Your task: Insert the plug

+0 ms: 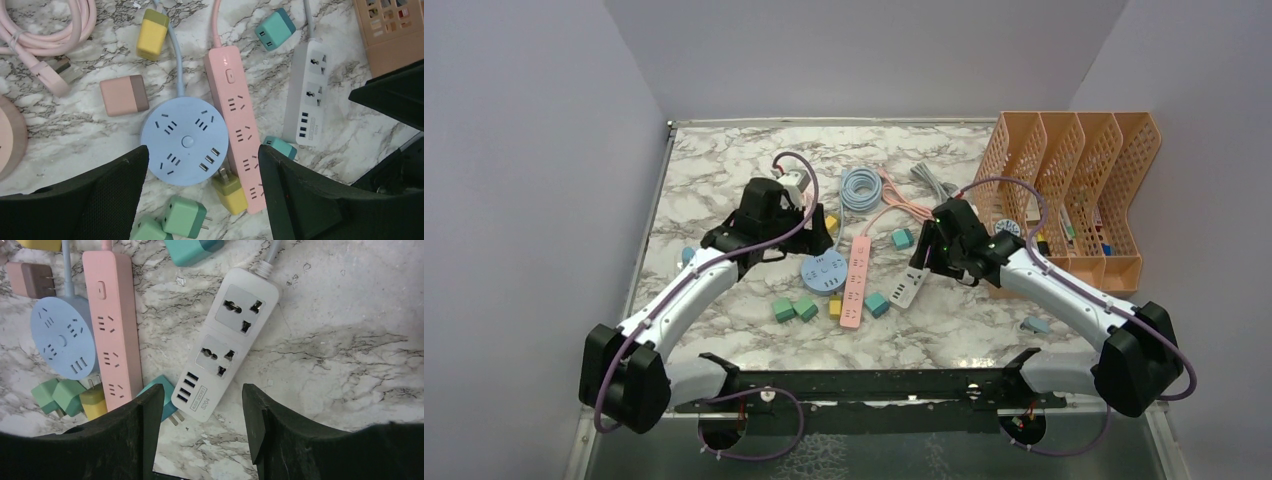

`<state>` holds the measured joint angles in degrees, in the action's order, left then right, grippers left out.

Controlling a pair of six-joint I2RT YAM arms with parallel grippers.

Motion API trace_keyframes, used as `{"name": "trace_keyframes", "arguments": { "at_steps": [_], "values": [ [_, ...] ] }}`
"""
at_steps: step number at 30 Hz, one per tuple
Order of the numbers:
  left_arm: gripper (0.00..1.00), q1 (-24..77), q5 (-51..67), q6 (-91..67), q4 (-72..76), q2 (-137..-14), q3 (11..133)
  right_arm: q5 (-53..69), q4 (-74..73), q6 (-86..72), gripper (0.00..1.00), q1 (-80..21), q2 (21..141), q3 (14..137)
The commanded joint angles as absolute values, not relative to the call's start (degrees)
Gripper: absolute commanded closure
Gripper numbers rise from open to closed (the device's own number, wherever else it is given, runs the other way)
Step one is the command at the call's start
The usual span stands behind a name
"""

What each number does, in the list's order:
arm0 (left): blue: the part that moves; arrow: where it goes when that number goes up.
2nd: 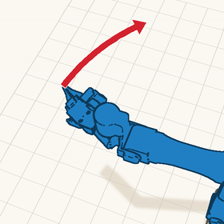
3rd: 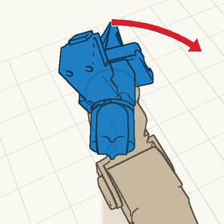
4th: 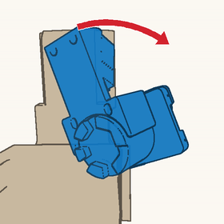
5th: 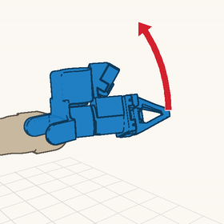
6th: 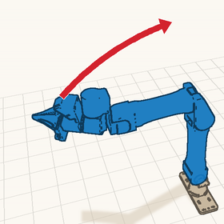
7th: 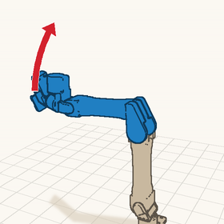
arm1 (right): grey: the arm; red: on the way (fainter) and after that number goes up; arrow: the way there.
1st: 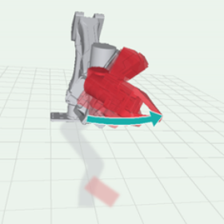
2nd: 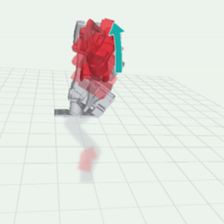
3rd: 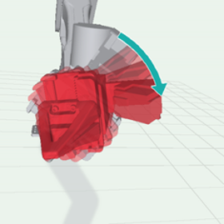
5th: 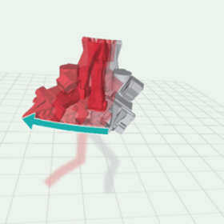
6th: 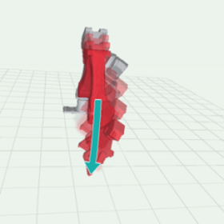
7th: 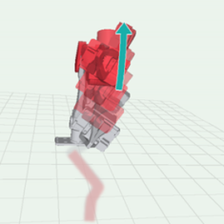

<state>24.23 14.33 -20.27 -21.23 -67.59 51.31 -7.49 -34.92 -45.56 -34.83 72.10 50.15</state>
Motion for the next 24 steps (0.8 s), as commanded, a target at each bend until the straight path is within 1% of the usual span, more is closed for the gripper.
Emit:
{"name": "trace_keyframes", "arguments": {
  "at_steps": [1,2,5,7,12,15,19,24],
  "values": [
    [0.18,25.77,12.77,-16.79,-14.80,-73.93,53.73,-8.41,-33.44,-49.81,0.41,-35.07,71.44,49.30],
    [0.19,25.98,12.37,-16.19,-14.84,-76.33,54.89,-8.14,-32.81,-50.27,0.42,-35.07,71.24,48.97],
    [0.28,26.11,11.76,-14.56,-15.83,-84.07,59.08,-7.73,-30.55,-51.07,0.42,-35.02,70.62,47.79],
    [0.31,26.16,10.22,-13.35,-16.05,-89.15,62.31,-7.37,-29.37,-51.48,0.42,-35.06,70.50,47.37],
    [0.32,26.11,6.65,-9.47,-21.39,-101.52,72.33,-5.92,-27.17,-52.34,0.42,-35.07,71.60,47.45],
    [0.34,26.12,6.53,-8.73,-22.80,-105.01,74.77,-5.27,-26.64,-52.01,0.42,-35.07,73.02,48.25],
    [0.42,26.11,6.74,-8.95,-22.83,-108.02,75.91,-4.61,-25.22,-50.72,0.42,-35.07,74.94,48.56],
    [0.44,26.12,4.24,-8.14,-23.70,-110.10,77.28,-3.76,-24.16,-48.67,0.43,-35.07,77.33,50.04]
  ]
}}
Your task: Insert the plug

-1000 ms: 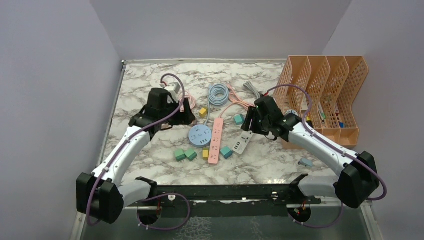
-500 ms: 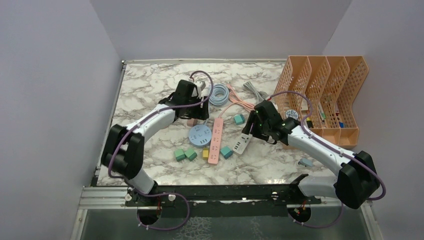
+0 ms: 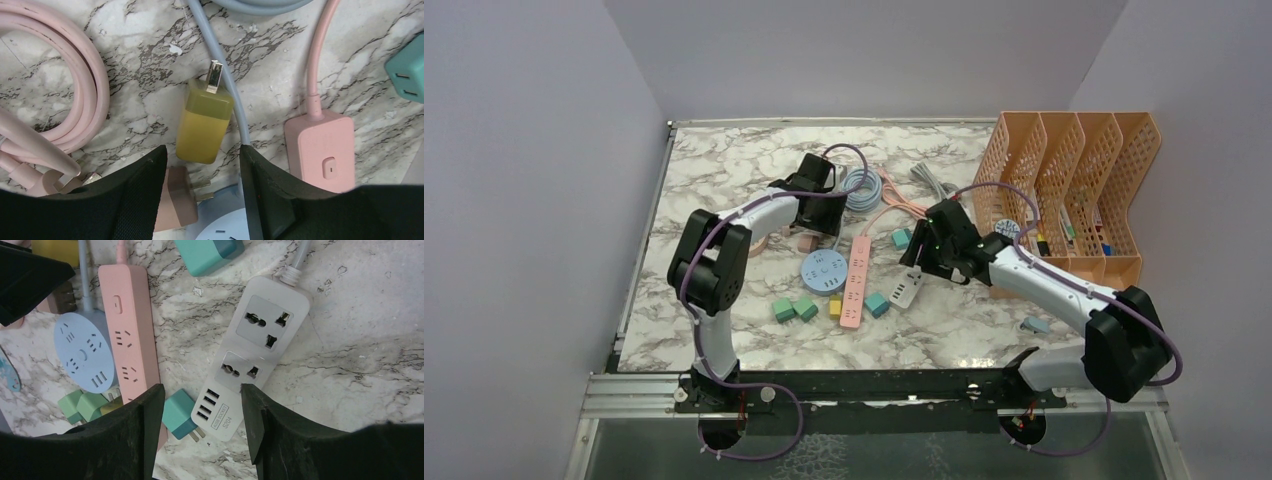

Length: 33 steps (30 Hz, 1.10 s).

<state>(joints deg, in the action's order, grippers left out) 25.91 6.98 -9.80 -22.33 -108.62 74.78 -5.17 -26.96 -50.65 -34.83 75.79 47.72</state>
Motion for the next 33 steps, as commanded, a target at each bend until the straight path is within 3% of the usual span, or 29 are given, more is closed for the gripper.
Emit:
{"name": "trace_keyframes", "arguments": {
  "at_steps": [1,5,10,15,21,24,29,33],
  "values": [
    [0.45,26.13,4.30,-7.96,-23.68,-110.31,77.46,-3.58,-23.59,-48.27,0.43,-35.07,77.73,50.09],
    [0.61,26.14,4.60,-6.70,-23.63,-110.87,77.86,-3.51,-21.59,-46.81,0.43,-35.07,79.38,50.55],
    [0.53,26.11,5.47,-6.59,-22.22,-111.62,77.86,-3.05,-20.75,-46.12,0.43,-35.07,81.02,51.44],
    [0.53,26.10,6.68,-6.54,-21.32,-112.43,78.61,-2.31,-18.50,-46.09,0.43,-35.07,80.52,50.31],
    [0.77,26.15,7.29,-7.45,-20.67,-109.20,78.43,1.66,-11.94,-45.09,0.43,-35.07,79.99,48.80],
    [0.82,26.17,8.81,-8.75,-20.12,-106.46,76.82,3.63,-7.82,-44.17,0.43,-35.07,79.96,48.18],
    [0.83,26.10,16.14,-10.48,-20.13,-99.69,74.31,7.64,-1.89,-42.05,0.43,-35.07,79.48,48.88],
    [0.83,26.13,28.53,-8.36,-18.99,-93.22,70.94,12.63,4.95,-38.33,0.41,-35.07,76.52,48.51]
  ]
}}
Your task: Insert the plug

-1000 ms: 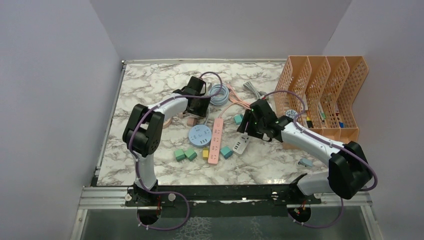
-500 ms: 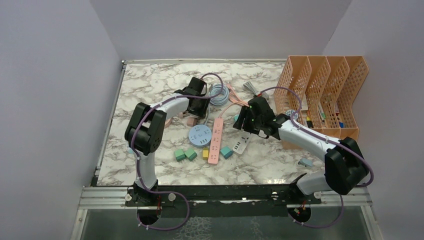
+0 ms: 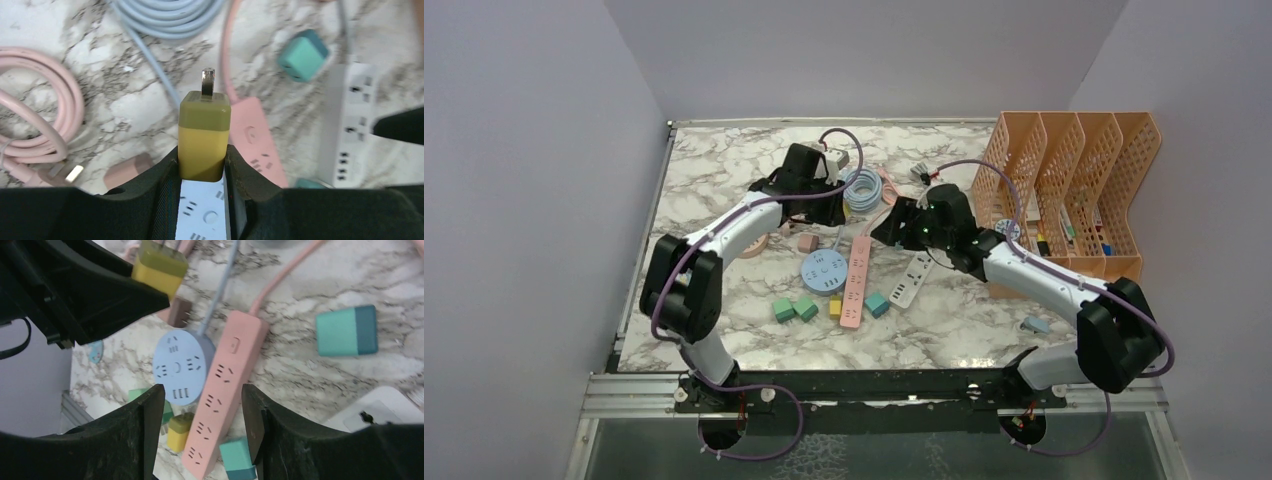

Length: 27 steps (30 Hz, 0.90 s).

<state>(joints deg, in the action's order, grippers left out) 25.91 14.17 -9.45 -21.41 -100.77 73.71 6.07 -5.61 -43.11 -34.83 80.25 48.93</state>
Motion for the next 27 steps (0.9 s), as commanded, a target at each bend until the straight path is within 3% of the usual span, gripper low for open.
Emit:
{"name": "trace_keyframes", "arguments": {
  "at_steps": [1,6,16,27],
  "values": [
    [0.84,26.16,31.50,-7.80,-18.36,-91.78,70.08,14.36,7.33,-36.06,0.40,-35.07,75.48,48.28],
    [0.88,26.14,46.77,-5.57,-16.11,-86.00,68.71,22.21,8.82,-21.44,0.36,-35.07,70.52,51.98],
    [0.87,26.12,62.98,-2.32,-14.79,-77.35,66.08,27.29,-1.58,-16.89,0.22,-35.07,68.50,61.08],
    [0.87,26.14,71.03,-1.31,-14.73,-72.22,65.07,52.03,-10.56,-12.28,0.25,-35.07,70.69,67.80]
  ]
}}
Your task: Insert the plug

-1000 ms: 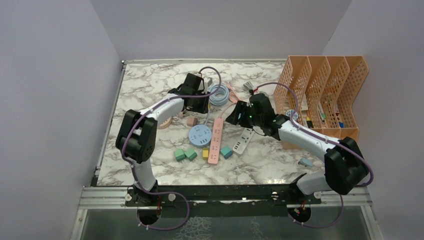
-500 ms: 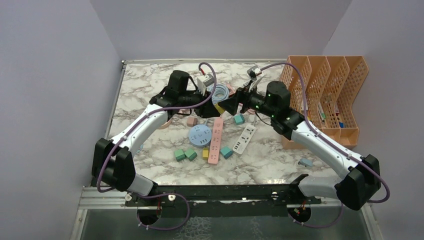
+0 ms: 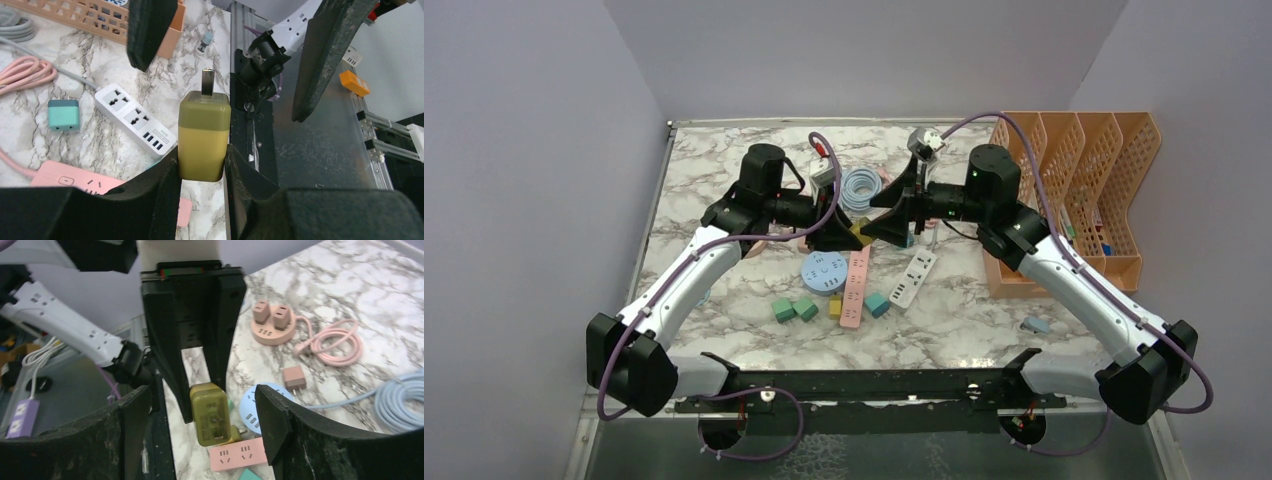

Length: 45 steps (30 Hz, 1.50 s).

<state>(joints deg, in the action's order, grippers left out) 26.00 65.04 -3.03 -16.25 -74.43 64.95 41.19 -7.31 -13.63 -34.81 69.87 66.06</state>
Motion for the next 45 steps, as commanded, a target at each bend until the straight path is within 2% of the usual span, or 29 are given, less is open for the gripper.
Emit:
{"name": "trace_keyframes", "arguments": {
  "at_steps": [1,8,10,12,15,16,17,19,20,22,25,30,39,45],
  "values": [
    [0.87,26.11,71.28,-1.33,-14.70,-72.10,65.19,52.44,-10.59,-12.51,0.27,-35.07,70.85,67.84],
    [0.87,26.16,72.34,-1.58,-14.75,-71.52,65.59,47.34,-12.73,-14.33,0.41,-35.07,73.18,69.58],
    [0.87,26.16,72.56,-1.50,-14.74,-71.29,65.72,46.47,-12.21,-14.95,0.48,-35.06,73.43,69.37],
    [0.87,26.13,72.63,-1.41,-14.80,-71.19,65.80,47.26,-12.01,-15.34,0.59,-35.05,73.76,69.18],
    [0.87,26.12,72.46,-1.64,-14.82,-71.19,66.00,50.18,-11.25,-16.29,0.81,-35.07,74.45,68.83],
    [0.86,26.14,72.04,-2.29,-14.82,-71.26,66.15,50.34,-10.82,-17.12,0.87,-35.07,74.50,68.70],
    [0.79,26.17,71.55,-3.11,-14.78,-71.34,66.43,50.17,-9.89,-18.11,0.91,-35.07,74.48,68.45],
    [0.61,26.15,70.26,-4.97,-14.64,-71.44,66.97,48.23,-5.93,-21.60,0.96,-35.07,73.56,67.30],
    [0.50,26.15,69.89,-5.98,-14.15,-71.41,67.12,46.12,-2.73,-24.07,0.97,-35.07,72.60,65.91],
    [0.38,26.13,68.80,-10.50,-11.56,-71.09,66.62,39.49,4.20,-31.22,0.99,-35.07,70.29,63.08],
    [0.35,26.15,68.40,-19.74,-1.75,-69.24,63.68,32.93,16.40,-38.46,0.99,-35.07,66.91,58.59],
    [0.34,26.16,64.37,-37.68,18.94,-64.73,58.22,29.26,27.48,-47.02,0.99,-35.02,65.31,55.07],
    [0.34,26.13,43.91,-54.84,23.07,-61.41,58.49,30.80,32.37,-53.57,0.98,-35.07,66.69,55.78],
    [0.47,26.16,39.77,-63.48,28.57,-61.11,55.92,30.77,33.98,-56.13,0.98,-35.07,67.40,56.57]
  ]
}}
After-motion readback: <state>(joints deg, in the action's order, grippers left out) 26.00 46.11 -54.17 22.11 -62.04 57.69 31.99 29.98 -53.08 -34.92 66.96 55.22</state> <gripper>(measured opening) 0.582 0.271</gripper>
